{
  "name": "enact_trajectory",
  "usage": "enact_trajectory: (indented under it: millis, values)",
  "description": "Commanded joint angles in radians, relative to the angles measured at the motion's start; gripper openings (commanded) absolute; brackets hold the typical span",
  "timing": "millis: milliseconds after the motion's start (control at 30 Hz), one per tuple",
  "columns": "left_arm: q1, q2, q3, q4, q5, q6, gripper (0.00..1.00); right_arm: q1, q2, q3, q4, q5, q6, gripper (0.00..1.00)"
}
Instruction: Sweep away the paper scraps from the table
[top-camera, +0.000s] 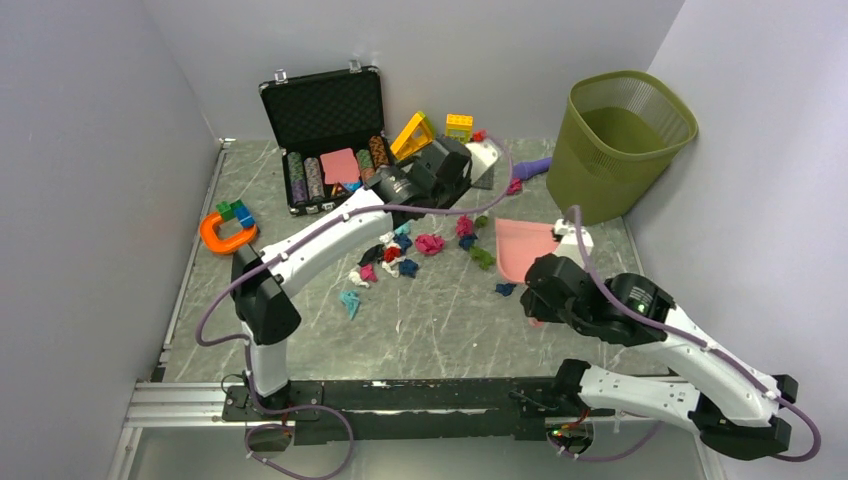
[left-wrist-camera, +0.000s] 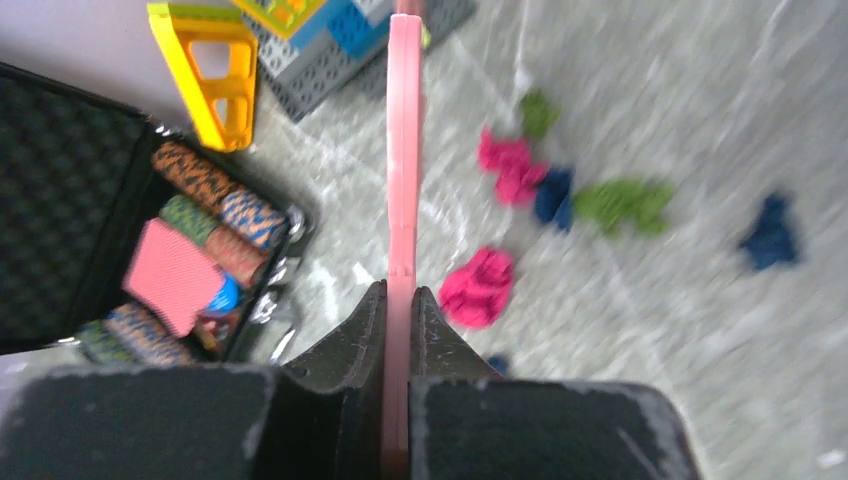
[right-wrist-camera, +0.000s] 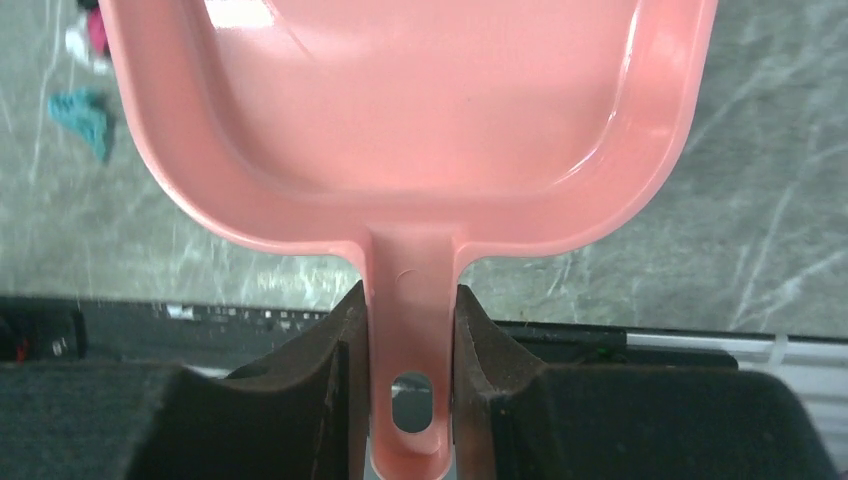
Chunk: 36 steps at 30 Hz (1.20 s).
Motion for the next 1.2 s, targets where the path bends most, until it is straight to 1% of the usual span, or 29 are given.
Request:
enact_trajectory:
  millis: [0,67,133,200,267,333,533,600,733,800,900,933,1033,1167]
  values:
    - [0.026,0.063,0.146,0.076,0.124,-0.388,0.00,-0.006,-0.031,0.084,-0.143,0.220,0.207,0.00]
    - [0.048,0.114,0.218,0.050,0.178,-0.522,0.00,-0.005,-0.039,0.091,-0.184,0.269,0.266,0.00]
    - [0.073,0.148,0.229,0.092,0.265,-0.664,0.00,-0.004,-0.068,0.077,-0.185,0.287,0.303,0.00]
    - [0.094,0.160,0.172,0.204,0.358,-0.793,0.00,-0.006,-0.092,0.067,-0.183,0.300,0.340,0.00]
    - [0.104,0.174,0.110,0.348,0.419,-0.892,0.00,-0.006,-0.097,0.069,-0.176,0.311,0.346,0.00]
    - [0.109,0.209,0.091,0.432,0.409,-0.982,0.00,-0.006,-0.088,0.082,-0.183,0.322,0.347,0.00]
    - [0.122,0.351,0.107,0.597,0.371,-1.213,0.00,-0.005,-0.102,0.085,-0.144,0.331,0.327,0.00]
    - [0.127,0.402,0.111,0.664,0.378,-1.269,0.00,-0.005,-0.110,0.074,-0.128,0.328,0.321,0.00]
    - [0.130,0.475,0.149,0.725,0.360,-1.356,0.00,-0.006,-0.113,0.066,-0.119,0.335,0.320,0.00]
    - [0.129,0.503,0.166,0.726,0.347,-1.402,0.00,-0.007,-0.115,0.065,-0.117,0.340,0.320,0.00]
    - [0.130,0.532,0.204,0.652,0.329,-1.463,0.00,-0.006,-0.117,0.064,-0.116,0.344,0.324,0.00]
    - [0.129,0.540,0.219,0.610,0.296,-1.482,0.00,-0.006,-0.118,0.063,-0.114,0.346,0.323,0.00]
    - [0.129,0.547,0.243,0.473,0.265,-1.547,0.00,-0.006,-0.124,0.062,-0.113,0.347,0.329,0.00]
    - [0.131,0.498,0.183,0.277,0.245,-1.665,0.00,-0.004,-0.134,0.060,-0.107,0.347,0.334,0.00]
